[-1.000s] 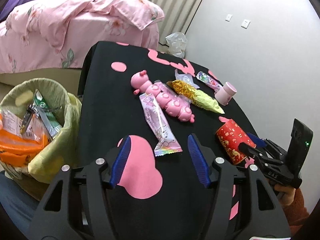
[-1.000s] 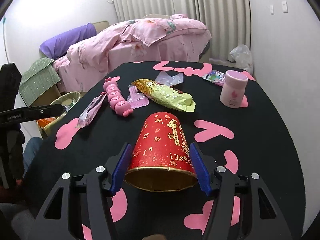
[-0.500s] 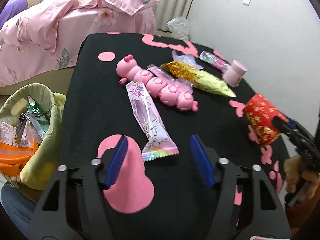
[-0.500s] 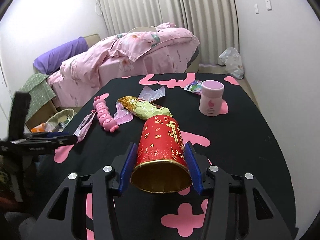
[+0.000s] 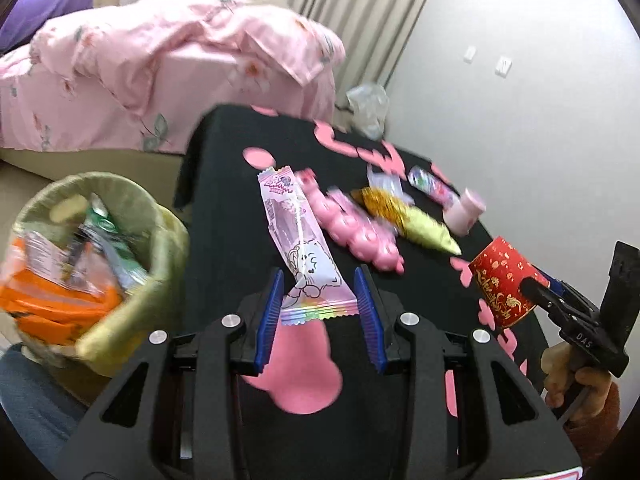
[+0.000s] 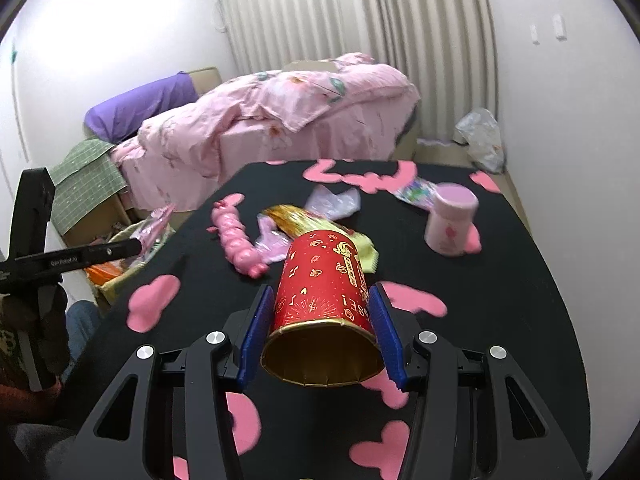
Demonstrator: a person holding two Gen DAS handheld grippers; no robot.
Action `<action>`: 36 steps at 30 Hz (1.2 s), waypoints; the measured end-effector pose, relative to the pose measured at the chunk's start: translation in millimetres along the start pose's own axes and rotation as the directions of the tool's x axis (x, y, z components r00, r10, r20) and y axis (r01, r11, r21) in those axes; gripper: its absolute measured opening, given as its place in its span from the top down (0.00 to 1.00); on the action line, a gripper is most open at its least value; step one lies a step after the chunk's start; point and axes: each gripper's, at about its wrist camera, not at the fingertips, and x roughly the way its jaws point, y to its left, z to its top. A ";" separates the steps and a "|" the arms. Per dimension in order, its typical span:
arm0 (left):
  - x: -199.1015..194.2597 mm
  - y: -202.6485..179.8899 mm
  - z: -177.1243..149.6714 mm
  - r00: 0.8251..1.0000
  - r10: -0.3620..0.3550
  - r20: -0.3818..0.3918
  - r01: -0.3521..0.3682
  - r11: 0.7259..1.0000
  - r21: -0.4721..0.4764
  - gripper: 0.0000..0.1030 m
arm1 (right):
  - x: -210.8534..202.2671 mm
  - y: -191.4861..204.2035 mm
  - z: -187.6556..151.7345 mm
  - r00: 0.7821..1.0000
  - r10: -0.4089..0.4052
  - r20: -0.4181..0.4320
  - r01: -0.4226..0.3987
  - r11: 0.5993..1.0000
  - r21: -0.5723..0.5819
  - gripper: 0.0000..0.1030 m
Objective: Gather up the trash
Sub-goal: 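Carry the pink wrapper and red-gold cup over the trash bin with both tools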
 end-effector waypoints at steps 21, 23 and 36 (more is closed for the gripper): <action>-48.4 180.8 -10.7 0.951 0.308 -0.041 -0.310 0.937 -0.159 0.66 | 135.0 206.5 123.2 0.910 0.372 -0.184 -0.415 0.843 -0.342 0.54; -31.2 191.7 -8.9 0.949 0.306 -0.072 -0.314 0.936 -0.162 0.66 | 163.1 232.2 125.2 0.883 0.397 -0.250 -0.466 0.804 -0.369 0.54; 14.9 203.4 -15.3 0.962 0.232 -0.142 -0.249 0.962 -0.110 0.66 | 286.2 302.9 99.8 0.786 0.356 -0.505 -0.570 0.734 -0.370 0.54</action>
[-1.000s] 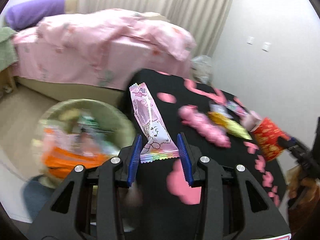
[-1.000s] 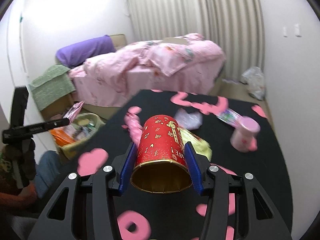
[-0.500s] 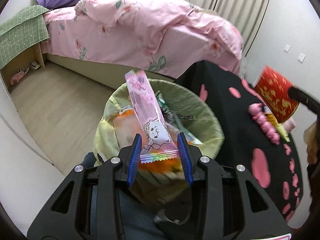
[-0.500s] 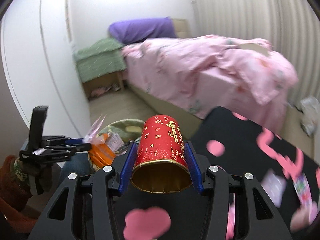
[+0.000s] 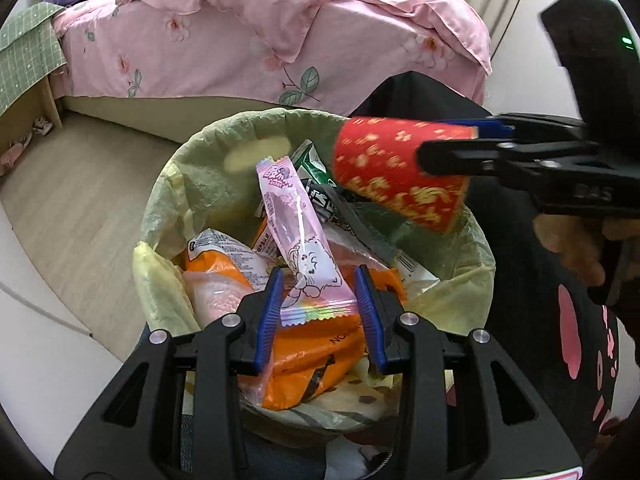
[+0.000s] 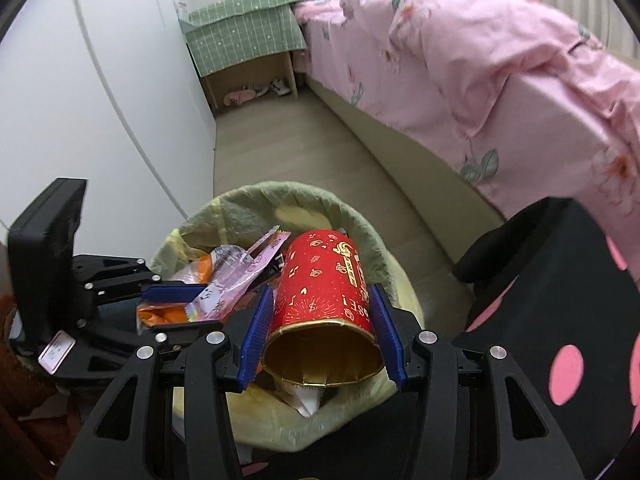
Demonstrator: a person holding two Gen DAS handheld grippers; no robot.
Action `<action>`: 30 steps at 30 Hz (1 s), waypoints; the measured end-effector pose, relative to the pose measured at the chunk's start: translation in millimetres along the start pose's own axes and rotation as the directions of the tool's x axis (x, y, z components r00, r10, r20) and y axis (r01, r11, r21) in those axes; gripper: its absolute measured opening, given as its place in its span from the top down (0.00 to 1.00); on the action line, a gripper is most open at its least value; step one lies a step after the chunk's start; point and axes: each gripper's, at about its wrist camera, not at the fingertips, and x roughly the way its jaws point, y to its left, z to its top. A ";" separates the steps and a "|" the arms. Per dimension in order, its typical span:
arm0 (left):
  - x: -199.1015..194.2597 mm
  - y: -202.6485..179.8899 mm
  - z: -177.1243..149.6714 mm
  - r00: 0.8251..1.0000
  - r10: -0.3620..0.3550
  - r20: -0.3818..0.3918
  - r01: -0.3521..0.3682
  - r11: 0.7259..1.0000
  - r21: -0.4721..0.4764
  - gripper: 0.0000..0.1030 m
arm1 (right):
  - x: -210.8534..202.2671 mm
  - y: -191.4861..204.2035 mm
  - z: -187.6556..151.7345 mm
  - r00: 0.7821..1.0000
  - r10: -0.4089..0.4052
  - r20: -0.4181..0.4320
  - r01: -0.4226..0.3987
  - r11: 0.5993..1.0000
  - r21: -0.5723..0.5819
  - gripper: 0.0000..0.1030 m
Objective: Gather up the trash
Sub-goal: 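Carry the pink wrapper and red-gold cup over the trash bin with both tools, then open both grippers to drop the wrapper and cup into the bin, then move both tools back over the table toward the remaining wrappers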
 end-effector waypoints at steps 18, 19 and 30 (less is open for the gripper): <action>-30.4 9.7 -0.5 0.999 -0.013 0.045 0.017 0.997 -0.074 0.47 | 11.2 -0.9 -9.7 0.998 0.061 -0.021 -0.059 0.996 0.074 0.49; -32.5 9.5 -0.4 0.999 -0.018 0.048 0.022 0.997 -0.075 0.45 | 7.7 -0.3 -10.0 0.998 0.055 -0.011 -0.054 0.996 0.071 0.49; -72.3 -10.0 8.9 0.986 0.060 0.158 -0.042 0.993 -0.113 0.27 | -77.1 -11.9 -33.4 0.979 -0.065 0.192 0.040 0.990 0.133 0.48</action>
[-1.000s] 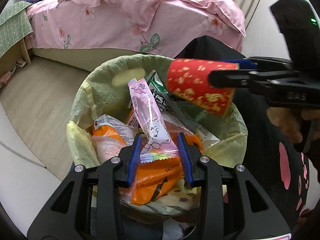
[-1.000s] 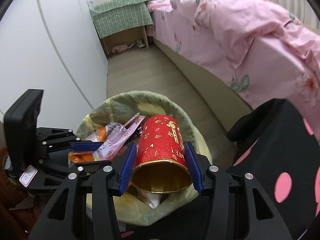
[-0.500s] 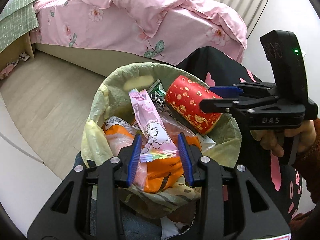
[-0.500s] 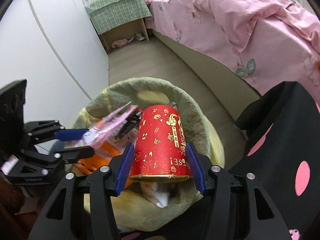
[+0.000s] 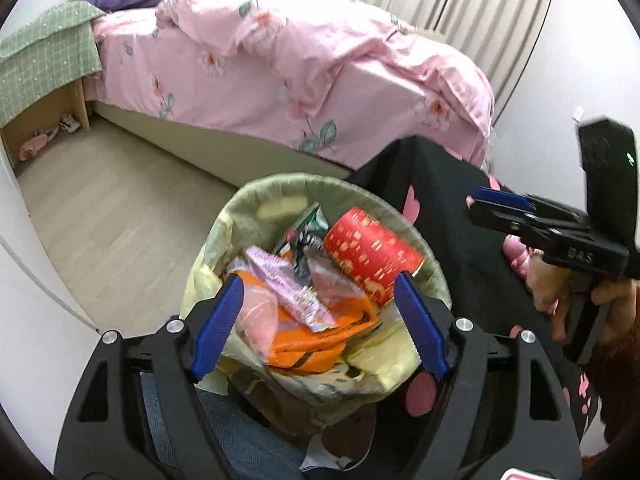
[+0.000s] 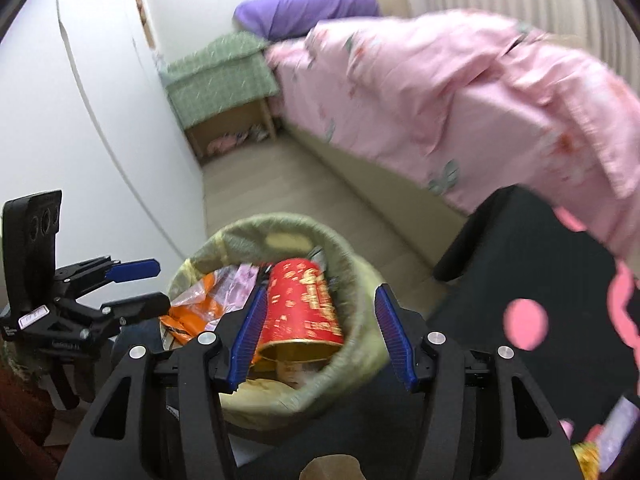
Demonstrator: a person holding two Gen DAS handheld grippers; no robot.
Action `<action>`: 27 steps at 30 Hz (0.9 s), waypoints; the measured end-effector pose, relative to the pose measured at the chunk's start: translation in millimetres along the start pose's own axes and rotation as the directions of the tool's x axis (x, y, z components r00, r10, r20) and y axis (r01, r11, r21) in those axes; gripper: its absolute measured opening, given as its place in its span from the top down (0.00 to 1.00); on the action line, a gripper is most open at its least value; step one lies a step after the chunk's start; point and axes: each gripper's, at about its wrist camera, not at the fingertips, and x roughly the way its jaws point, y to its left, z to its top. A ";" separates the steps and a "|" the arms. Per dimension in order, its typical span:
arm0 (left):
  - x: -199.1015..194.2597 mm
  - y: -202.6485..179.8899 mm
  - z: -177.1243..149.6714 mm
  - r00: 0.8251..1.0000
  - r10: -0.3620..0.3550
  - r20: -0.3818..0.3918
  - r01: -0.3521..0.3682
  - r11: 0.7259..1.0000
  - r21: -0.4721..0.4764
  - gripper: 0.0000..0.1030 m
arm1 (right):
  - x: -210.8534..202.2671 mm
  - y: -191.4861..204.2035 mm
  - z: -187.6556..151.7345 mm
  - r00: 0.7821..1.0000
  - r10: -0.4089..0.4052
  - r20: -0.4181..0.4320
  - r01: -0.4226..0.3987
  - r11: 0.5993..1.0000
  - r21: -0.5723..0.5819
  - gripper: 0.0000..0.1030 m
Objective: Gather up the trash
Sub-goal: 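Move both tools back over the table toward the remaining wrappers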
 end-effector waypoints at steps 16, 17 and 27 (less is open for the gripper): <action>14.5 -136.0 -11.9 0.985 -0.170 -0.005 0.167 0.966 0.196 0.12 | -171.5 -85.7 -132.8 0.908 -0.410 0.089 0.389 0.902 0.188 0.44; 17.2 -152.0 -13.6 0.981 -0.191 -0.015 0.189 0.956 0.226 0.12 | -179.3 -93.0 -142.4 0.899 -0.430 0.079 0.407 0.889 0.210 0.44; 44.9 -285.7 -6.2 0.873 -0.478 -0.095 0.464 0.756 0.462 0.11 | -239.3 -146.3 -229.0 0.813 -0.583 0.010 0.544 0.765 0.345 0.44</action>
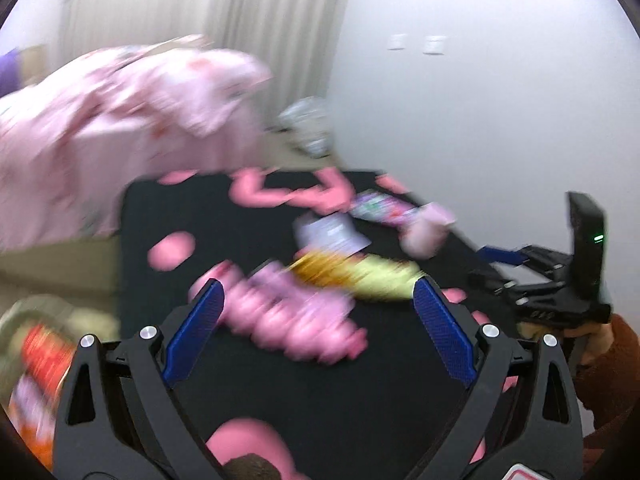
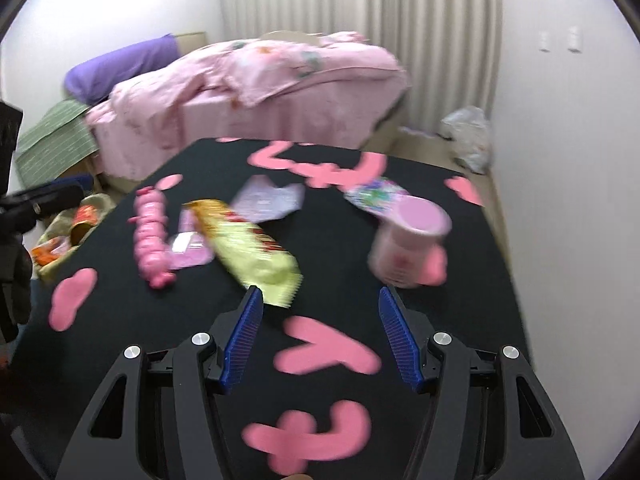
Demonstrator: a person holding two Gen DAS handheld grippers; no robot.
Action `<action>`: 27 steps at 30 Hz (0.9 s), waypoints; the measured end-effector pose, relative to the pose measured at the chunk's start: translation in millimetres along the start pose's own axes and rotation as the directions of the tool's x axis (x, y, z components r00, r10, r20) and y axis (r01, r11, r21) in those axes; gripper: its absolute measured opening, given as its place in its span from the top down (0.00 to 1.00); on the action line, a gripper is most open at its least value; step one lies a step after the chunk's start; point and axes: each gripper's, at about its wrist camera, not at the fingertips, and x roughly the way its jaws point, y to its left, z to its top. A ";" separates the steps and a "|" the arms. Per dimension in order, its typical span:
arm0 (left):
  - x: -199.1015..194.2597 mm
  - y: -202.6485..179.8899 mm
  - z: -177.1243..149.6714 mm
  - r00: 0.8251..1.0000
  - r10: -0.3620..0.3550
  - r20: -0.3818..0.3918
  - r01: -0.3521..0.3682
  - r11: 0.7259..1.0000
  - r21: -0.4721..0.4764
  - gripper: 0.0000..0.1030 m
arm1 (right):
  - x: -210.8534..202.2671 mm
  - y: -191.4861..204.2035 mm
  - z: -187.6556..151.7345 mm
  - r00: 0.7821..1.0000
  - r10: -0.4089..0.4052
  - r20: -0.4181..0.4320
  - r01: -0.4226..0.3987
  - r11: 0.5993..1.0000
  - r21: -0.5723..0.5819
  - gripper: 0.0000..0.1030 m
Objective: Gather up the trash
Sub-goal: 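Move both tools back over the table toward the remaining wrappers, then grasp the cartoon-print wrapper with the left gripper while the right approaches the clear pink tray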
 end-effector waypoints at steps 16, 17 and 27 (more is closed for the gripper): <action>223.4 -77.4 109.9 0.941 -0.110 -0.321 0.261 0.839 0.477 0.17 | -3.7 -134.2 -21.7 0.985 -0.175 0.011 0.170 0.967 0.188 0.44; 239.9 -74.8 115.6 0.925 -0.123 -0.361 0.289 0.843 0.454 0.19 | -3.0 -140.9 -24.7 0.985 -0.175 0.003 0.171 0.966 0.196 0.44; 334.6 -48.8 128.1 0.817 -0.184 -0.547 0.364 0.900 0.240 0.37 | 4.0 -187.1 -47.0 0.990 -0.135 -0.038 0.140 0.945 0.295 0.44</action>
